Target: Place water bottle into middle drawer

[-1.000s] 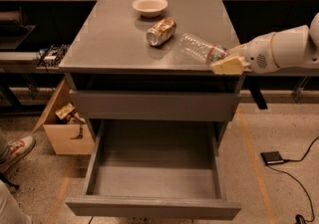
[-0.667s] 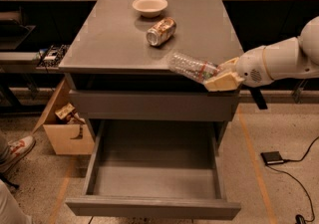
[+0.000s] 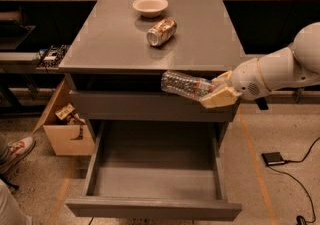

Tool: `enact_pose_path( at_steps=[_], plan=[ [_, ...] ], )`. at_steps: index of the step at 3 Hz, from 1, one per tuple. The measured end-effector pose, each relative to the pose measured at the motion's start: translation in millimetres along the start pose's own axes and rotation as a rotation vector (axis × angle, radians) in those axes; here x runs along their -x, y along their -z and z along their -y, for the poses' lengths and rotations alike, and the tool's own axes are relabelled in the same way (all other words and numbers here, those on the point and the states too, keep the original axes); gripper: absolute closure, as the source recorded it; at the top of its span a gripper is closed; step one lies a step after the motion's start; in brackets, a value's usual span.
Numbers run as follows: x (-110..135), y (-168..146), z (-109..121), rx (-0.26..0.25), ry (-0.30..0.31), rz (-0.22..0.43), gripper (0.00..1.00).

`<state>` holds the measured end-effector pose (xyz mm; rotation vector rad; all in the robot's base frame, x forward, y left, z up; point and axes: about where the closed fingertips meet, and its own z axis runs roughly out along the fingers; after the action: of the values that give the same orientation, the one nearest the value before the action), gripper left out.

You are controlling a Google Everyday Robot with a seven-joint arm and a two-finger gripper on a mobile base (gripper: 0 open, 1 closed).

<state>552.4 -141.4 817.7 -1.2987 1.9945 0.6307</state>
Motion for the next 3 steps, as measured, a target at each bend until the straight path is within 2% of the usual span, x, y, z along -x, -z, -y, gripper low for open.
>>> enact_pose_path(
  at_steps=[1, 2, 3],
  plan=[
    [-10.3, -13.2, -8.8, 0.027, 0.018, -0.038, 1.0],
    [-38.7, -46.7, -29.9, 0.081, 0.059, -0.109, 1.0],
    [-78.6, -88.2, -48.2, 0.121, 0.075, -0.185, 1.0]
  ],
)
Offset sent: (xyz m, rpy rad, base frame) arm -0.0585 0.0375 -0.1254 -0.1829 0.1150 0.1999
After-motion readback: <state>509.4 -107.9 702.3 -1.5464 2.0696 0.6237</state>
